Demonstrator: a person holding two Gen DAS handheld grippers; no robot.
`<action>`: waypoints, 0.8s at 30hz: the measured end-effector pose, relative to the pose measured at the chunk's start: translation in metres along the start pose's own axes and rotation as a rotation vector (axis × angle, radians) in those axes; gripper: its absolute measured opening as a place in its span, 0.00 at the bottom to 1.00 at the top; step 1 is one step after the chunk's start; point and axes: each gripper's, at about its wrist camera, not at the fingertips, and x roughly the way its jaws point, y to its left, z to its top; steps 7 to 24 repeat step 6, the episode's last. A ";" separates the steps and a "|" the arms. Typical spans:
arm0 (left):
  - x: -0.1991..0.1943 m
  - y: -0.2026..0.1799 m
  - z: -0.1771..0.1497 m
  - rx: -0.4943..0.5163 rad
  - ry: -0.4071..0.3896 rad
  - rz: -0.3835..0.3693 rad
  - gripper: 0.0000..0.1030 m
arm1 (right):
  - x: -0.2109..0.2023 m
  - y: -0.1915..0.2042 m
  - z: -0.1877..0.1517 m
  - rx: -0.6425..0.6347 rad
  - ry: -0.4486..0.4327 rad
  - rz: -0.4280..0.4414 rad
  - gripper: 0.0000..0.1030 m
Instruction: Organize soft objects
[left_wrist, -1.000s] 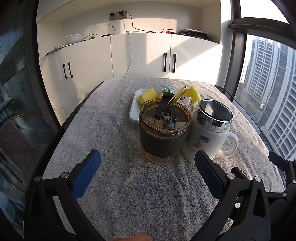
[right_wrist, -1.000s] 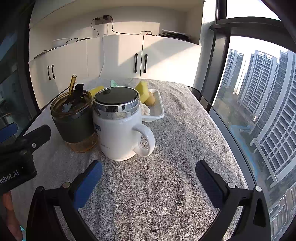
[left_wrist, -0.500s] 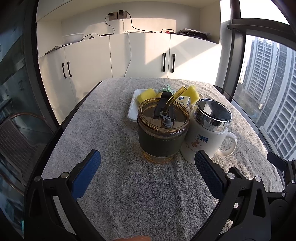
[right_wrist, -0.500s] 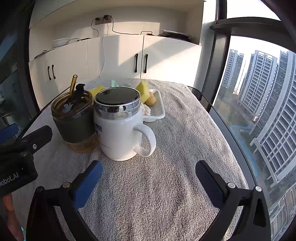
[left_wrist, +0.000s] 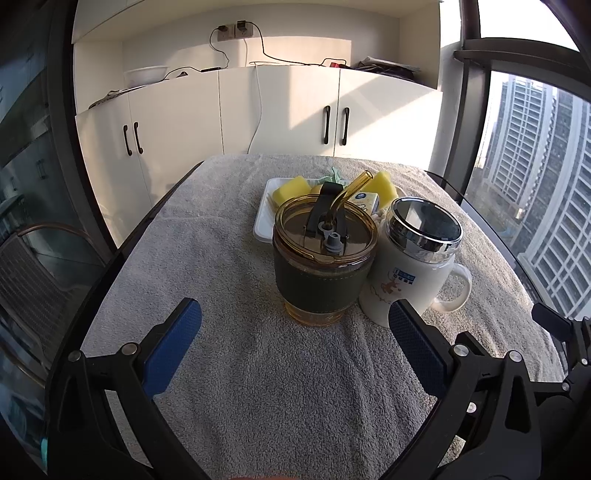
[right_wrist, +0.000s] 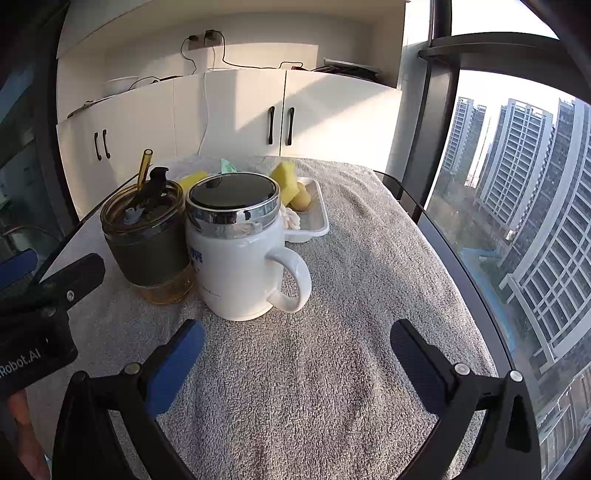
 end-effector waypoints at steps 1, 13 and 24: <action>0.000 0.001 0.000 -0.005 -0.003 -0.006 1.00 | 0.000 0.000 0.000 0.000 0.000 0.000 1.00; 0.000 0.002 0.000 -0.012 -0.004 -0.018 1.00 | 0.000 0.000 0.000 -0.001 0.000 0.000 1.00; 0.000 0.002 0.000 -0.012 -0.004 -0.018 1.00 | 0.000 0.000 0.000 -0.001 0.000 0.000 1.00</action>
